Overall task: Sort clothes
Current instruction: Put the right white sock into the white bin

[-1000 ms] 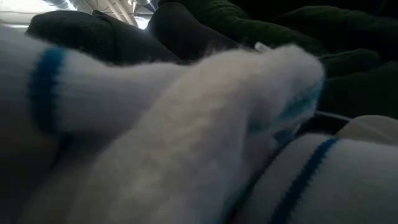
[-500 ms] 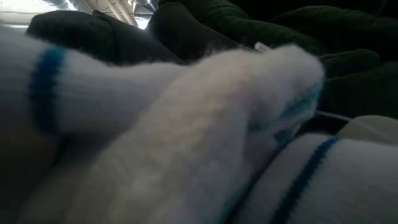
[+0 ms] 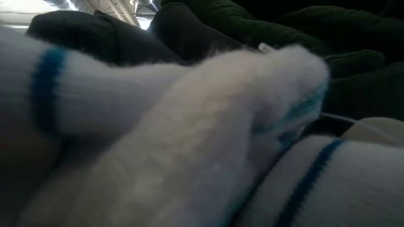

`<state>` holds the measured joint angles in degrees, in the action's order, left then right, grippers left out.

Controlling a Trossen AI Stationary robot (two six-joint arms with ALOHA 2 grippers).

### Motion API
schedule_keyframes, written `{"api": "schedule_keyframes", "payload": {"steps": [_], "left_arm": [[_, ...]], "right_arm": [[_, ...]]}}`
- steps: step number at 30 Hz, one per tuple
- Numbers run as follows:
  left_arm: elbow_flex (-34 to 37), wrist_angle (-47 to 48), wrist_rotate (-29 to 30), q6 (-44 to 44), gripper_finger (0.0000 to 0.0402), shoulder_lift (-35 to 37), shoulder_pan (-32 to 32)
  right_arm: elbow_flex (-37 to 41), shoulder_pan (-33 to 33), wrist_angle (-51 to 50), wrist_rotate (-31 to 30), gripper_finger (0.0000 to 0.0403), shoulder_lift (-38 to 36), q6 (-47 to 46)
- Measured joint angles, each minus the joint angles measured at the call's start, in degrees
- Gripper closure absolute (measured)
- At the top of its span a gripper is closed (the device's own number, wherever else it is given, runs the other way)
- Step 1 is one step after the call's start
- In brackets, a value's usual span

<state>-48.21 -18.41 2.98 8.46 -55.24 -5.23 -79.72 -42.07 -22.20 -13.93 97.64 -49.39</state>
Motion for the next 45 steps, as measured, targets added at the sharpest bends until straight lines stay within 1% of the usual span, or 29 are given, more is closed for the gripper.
{"api": "schedule_keyframes", "payload": {"steps": [3, 5, 12, 14, 20, 24, 31, 36, 40, 43, 45], "left_arm": [[0.0, 2.68, -0.02, 0.77, 0.0219, 1.1, 0.0], [0.0, 4.35, -0.03, 0.96, 0.0219, 1.82, 0.02], [0.0, 7.52, -0.04, 2.27, 0.0219, 4.04, 0.0], [0.0, 7.89, -0.04, 2.76, 0.0219, 4.41, 0.0], [0.0, 8.59, -0.04, 5.16, 0.0219, 4.87, -0.01], [0.0, 9.57, -0.04, 7.09, 0.0219, 4.89, -0.07], [0.0, 9.87, -0.04, 7.85, 0.0219, 4.89, -0.07], [0.0, 9.85, -0.04, 7.8, 0.0219, 4.89, -0.07], [0.0, 9.9, -0.04, 7.59, 0.0219, 4.89, -0.07], [0.0, 10.02, -0.04, 7.35, 0.0219, 4.89, -0.07], [0.0, 10.1, -0.04, 7.12, 0.0219, 4.87, -0.07]], "right_arm": [[-0.54, -0.06, 4.39, 1.11, 0.0226, 3.85, -3.44], [-2.77, 0.0, 6.12, 2.49, 0.0226, 6.8, -4.23], [-10.21, 0.02, 3.0, 6.14, 0.0226, 15.44, -5.56], [-11.58, -0.05, 0.05, 7.54, 0.0226, 17.42, -5.96], [-12.65, -1.27, -4.03, 10.07, 0.0226, 22.0, -3.91], [-12.68, -1.62, -4.88, 11.01, 0.0226, 24.09, -2.66], [-12.74, -1.57, -4.9, 10.18, 0.0226, 27.99, 0.87], [-12.85, -1.55, -6.04, 7.24, 0.0226, 30.31, 2.19], [-13.05, -1.51, -10.47, 4.5, 0.0227, 30.61, 2.0], [-13.14, -1.51, -12.74, 3.62, 0.0249, 30.58, 1.89], [-14.11, -1.46, -14.55, 3.93, 0.0282, 30.61, 1.84]]}}
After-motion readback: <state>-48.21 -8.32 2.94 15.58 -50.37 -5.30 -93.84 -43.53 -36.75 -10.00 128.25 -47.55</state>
